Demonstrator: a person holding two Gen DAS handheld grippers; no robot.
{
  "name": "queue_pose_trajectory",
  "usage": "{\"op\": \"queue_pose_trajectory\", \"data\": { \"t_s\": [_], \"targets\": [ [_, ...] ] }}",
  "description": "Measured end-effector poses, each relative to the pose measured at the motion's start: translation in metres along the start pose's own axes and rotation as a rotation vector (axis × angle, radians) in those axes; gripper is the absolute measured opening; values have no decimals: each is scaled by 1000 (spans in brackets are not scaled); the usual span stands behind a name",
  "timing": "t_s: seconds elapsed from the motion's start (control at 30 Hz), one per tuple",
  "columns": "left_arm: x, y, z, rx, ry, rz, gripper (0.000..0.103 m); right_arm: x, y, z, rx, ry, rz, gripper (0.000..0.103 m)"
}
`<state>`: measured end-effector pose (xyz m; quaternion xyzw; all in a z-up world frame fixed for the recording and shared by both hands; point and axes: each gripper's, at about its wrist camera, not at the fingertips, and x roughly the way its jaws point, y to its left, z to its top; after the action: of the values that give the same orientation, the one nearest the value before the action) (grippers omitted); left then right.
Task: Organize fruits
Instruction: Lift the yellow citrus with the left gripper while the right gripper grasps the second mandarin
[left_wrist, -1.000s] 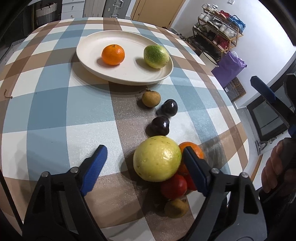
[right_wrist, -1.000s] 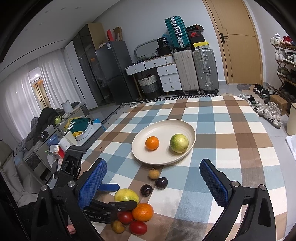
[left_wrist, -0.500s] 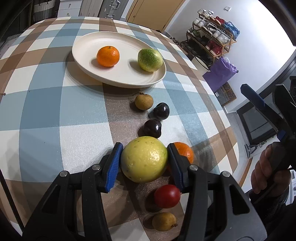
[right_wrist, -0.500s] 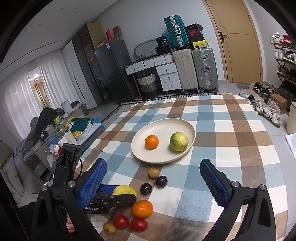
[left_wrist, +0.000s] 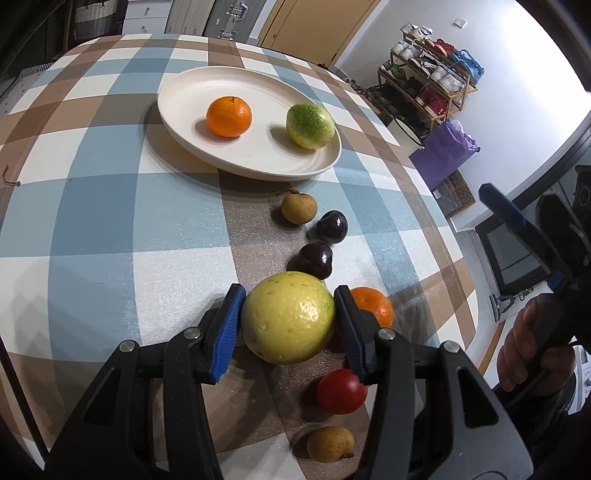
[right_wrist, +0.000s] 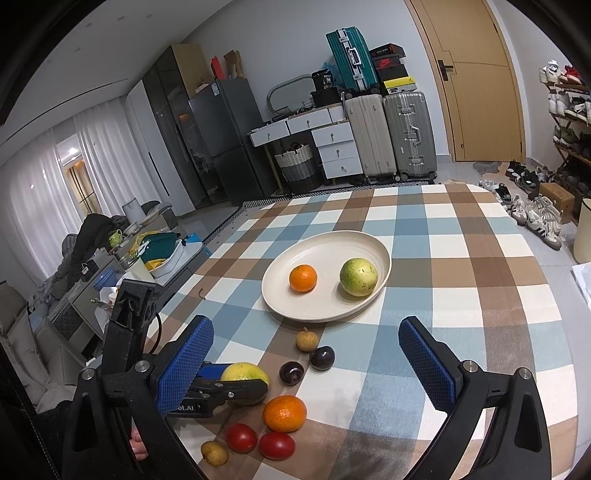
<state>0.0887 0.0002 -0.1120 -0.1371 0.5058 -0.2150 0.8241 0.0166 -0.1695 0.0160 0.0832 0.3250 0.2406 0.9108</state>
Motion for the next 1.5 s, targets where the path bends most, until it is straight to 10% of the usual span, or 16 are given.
{"op": "queue_pose_trajectory", "data": {
  "t_s": [0.87, 1.5],
  "targets": [
    [-44, 5, 1, -7, -73, 62, 47, 44, 5, -50, -14, 211, 44, 102],
    [-49, 13, 0, -27, -84, 64, 47, 69, 12, -68, -25, 309, 76, 69]
  ]
}}
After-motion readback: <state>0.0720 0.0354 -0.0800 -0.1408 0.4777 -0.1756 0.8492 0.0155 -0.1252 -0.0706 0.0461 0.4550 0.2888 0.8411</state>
